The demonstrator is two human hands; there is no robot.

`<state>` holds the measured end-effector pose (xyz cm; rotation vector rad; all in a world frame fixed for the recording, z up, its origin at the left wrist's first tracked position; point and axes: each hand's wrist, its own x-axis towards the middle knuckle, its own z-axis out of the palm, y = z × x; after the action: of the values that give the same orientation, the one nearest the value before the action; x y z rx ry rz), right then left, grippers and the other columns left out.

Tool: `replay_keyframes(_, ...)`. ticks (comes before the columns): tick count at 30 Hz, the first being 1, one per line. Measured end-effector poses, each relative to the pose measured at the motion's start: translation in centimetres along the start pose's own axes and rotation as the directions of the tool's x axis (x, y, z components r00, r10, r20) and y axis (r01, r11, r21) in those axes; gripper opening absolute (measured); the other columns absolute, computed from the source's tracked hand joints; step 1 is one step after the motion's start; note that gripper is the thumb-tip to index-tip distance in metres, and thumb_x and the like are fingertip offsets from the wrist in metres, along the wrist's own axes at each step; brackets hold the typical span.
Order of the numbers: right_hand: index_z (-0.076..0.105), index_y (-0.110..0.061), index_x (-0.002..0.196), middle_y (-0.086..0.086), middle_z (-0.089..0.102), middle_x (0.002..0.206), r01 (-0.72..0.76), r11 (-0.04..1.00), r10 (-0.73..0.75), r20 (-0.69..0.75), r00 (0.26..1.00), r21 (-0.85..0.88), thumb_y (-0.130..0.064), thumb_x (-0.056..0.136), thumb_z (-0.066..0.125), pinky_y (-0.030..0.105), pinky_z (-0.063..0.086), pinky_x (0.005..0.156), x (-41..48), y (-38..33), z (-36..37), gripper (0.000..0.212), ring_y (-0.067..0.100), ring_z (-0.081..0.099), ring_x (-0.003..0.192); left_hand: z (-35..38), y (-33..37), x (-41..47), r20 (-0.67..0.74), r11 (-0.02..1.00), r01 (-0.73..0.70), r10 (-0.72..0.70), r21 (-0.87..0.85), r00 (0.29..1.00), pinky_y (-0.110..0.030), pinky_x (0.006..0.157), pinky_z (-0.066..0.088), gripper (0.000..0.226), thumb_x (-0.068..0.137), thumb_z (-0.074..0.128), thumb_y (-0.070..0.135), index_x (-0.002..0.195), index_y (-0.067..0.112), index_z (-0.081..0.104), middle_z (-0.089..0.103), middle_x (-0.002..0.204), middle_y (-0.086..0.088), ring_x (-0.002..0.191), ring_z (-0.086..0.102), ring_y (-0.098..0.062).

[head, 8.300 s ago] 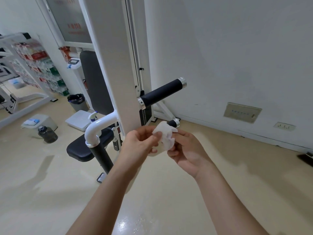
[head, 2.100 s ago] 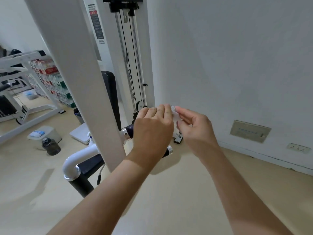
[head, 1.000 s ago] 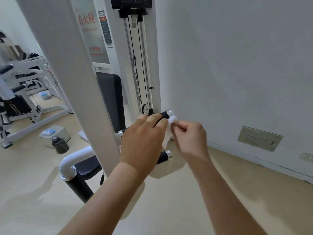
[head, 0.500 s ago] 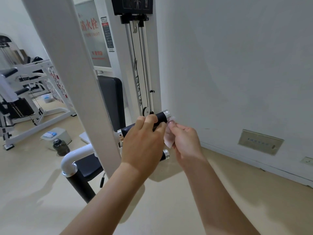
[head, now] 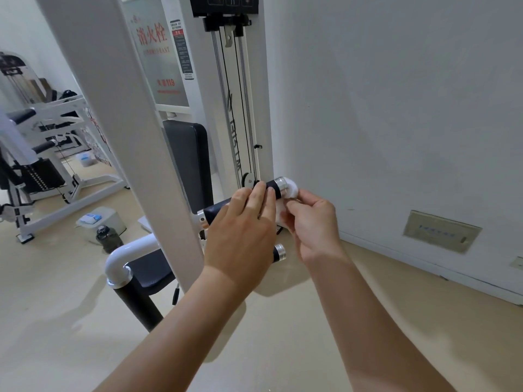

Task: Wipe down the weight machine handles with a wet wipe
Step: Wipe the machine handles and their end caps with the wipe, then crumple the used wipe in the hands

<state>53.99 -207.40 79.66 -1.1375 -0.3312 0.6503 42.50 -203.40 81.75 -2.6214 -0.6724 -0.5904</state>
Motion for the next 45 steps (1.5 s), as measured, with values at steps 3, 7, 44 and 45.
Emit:
replay_keyframes(3, 0.076, -0.011, 0.096, 0.008, 0.074, 0.098, 0.000, 1.000, 0.001, 0.073, 0.997, -0.013, 0.007, 0.089, 0.050, 0.028, 0.056, 0.076, -0.2, -0.3, 0.2, 0.032, 0.022, 0.069, 0.096, 0.2, 0.1, -0.1, 0.008, 1.000, 0.020, -0.020, -0.020, 1.000, -0.044, 0.091, 0.051, 0.055, 0.086, 0.024, 0.015, 0.132, -0.001, 0.050, 0.058, 0.130, -0.019, 0.115, 0.055, -0.036)
replay_keyframes(7, 0.077, -0.019, 0.094, 0.003, 0.073, 0.083, 0.275, 0.825, -0.276, 0.073, 0.958, -0.493, -0.003, 0.091, 0.052, 0.025, 0.058, 0.066, 0.5, -2.0, -0.4, 0.030, 0.015, 0.069, 0.076, 0.3, 0.3, -0.3, -0.017, 1.000, 0.009, -0.009, 0.005, 1.000, -0.042, 0.090, 0.053, 0.057, 0.083, 0.024, 0.015, 0.130, 0.000, 0.053, 0.060, 0.128, -0.017, 0.113, 0.057, -0.035)
replay_keyframes(44, 0.073, -0.016, 0.084, 0.009, 0.072, 0.080, 0.373, 0.856, -0.102, 0.590, 0.801, -0.358, -0.028, 0.072, 0.075, 0.031, 0.052, 0.068, -19.7, -1.9, 2.1, 0.017, 0.020, 0.065, 0.073, -10.3, -5.1, -19.8, 0.371, -0.128, 0.350, -0.223, -0.928, 0.901, -0.017, 0.044, 0.036, 0.034, 0.064, 0.085, 0.032, 0.095, 0.028, 0.071, 0.051, 0.051, 0.006, 0.044, 0.043, -0.009)
replay_keyframes(45, 0.073, -0.015, 0.084, 0.009, 0.072, 0.079, 0.362, 0.863, -0.081, 0.612, 0.787, -0.352, -0.029, 0.072, 0.074, 0.029, 0.052, 0.068, -20.9, -1.3, 3.2, 0.018, 0.019, 0.064, 0.072, -10.9, -5.8, -21.2, 0.346, -0.095, 0.333, -0.278, -0.938, 0.896, -0.014, 0.045, 0.036, 0.025, 0.068, 0.084, 0.032, 0.089, 0.026, 0.072, 0.051, 0.050, 0.009, 0.044, 0.044, -0.005)
